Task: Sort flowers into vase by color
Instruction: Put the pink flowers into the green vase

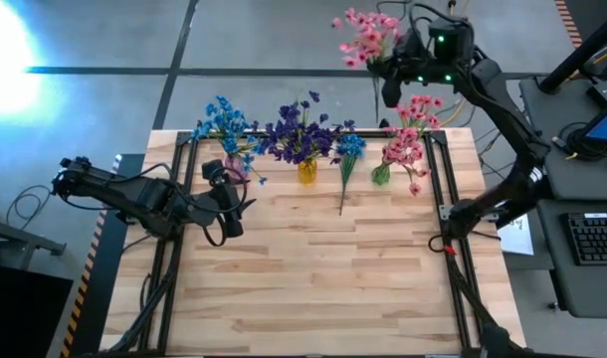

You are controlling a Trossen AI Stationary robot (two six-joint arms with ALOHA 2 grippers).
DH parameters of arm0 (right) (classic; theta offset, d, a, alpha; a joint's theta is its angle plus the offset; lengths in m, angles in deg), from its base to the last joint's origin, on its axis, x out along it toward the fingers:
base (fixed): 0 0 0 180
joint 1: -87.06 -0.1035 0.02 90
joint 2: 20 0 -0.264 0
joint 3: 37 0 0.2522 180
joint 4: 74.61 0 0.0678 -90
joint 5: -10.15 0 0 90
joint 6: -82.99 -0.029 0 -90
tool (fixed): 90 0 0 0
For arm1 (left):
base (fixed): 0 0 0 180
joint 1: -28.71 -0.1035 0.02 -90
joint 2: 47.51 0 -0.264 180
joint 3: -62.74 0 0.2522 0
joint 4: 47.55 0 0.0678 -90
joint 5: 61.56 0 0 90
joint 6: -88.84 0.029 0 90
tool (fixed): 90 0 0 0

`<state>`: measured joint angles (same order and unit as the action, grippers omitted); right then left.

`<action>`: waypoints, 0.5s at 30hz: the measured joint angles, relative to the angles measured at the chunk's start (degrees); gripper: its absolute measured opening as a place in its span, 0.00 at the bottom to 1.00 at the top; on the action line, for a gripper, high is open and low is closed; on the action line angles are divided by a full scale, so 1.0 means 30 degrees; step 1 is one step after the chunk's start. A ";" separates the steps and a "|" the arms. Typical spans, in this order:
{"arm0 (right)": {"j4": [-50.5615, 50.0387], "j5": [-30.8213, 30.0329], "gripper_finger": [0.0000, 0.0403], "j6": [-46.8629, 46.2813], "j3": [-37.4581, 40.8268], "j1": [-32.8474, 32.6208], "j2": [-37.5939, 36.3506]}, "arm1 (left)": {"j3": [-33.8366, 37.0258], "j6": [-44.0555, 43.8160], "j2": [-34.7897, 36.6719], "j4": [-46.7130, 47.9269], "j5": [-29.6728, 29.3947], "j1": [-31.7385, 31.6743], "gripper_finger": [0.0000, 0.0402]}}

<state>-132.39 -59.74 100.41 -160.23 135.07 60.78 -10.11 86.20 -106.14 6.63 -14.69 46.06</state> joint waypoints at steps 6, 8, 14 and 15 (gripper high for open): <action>0.3028 0.0659 0.03 -0.1639 0.3610 0.1120 -0.1609 | 0.0000 -0.0291 -0.0028 -0.0103 0.0000 0.0000 0.52; 0.3553 0.0605 0.03 -0.2343 0.4456 0.1149 -0.2049 | 0.0000 -0.0379 -0.0029 -0.0157 -0.0004 0.0000 0.52; 0.3509 0.0362 0.03 -0.2751 0.6263 0.1135 -0.2763 | 0.0000 -0.0845 -0.0029 -0.0171 0.0000 0.0000 0.52; 0.3494 0.0360 0.03 -0.2891 0.6394 0.1135 -0.2950 | 0.0000 -0.0870 -0.0029 -0.0172 0.0000 0.0000 0.52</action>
<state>-121.91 -58.66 91.73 -141.05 138.48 51.93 -10.11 83.59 -106.22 6.11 -14.69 46.06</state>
